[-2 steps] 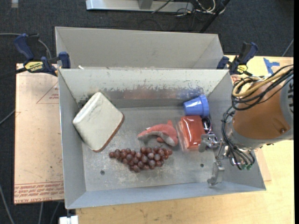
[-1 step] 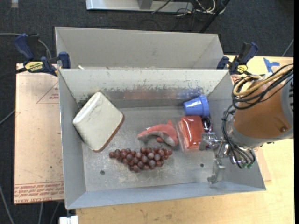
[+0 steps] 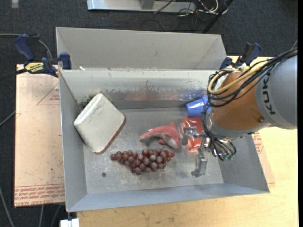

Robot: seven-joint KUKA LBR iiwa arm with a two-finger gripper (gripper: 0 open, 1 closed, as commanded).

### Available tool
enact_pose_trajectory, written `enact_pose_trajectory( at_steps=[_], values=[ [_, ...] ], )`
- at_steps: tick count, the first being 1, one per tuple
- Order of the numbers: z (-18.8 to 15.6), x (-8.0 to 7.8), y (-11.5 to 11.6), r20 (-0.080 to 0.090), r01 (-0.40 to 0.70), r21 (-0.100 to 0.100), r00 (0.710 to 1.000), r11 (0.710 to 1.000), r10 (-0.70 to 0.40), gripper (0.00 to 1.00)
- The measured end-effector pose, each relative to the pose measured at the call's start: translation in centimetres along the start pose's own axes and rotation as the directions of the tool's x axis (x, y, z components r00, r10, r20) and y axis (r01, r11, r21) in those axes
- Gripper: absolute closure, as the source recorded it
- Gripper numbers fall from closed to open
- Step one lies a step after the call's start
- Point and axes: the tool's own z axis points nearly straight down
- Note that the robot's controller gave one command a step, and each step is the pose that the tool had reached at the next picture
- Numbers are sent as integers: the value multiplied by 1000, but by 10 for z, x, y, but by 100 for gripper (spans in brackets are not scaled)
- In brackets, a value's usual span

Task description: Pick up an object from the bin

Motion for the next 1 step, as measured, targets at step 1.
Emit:
enact_pose_trajectory(
  at_steps=[1],
  values=[
    [12, -4, 33, 6, 16, -3, 1000, 1000, -16, 0]
  ],
)
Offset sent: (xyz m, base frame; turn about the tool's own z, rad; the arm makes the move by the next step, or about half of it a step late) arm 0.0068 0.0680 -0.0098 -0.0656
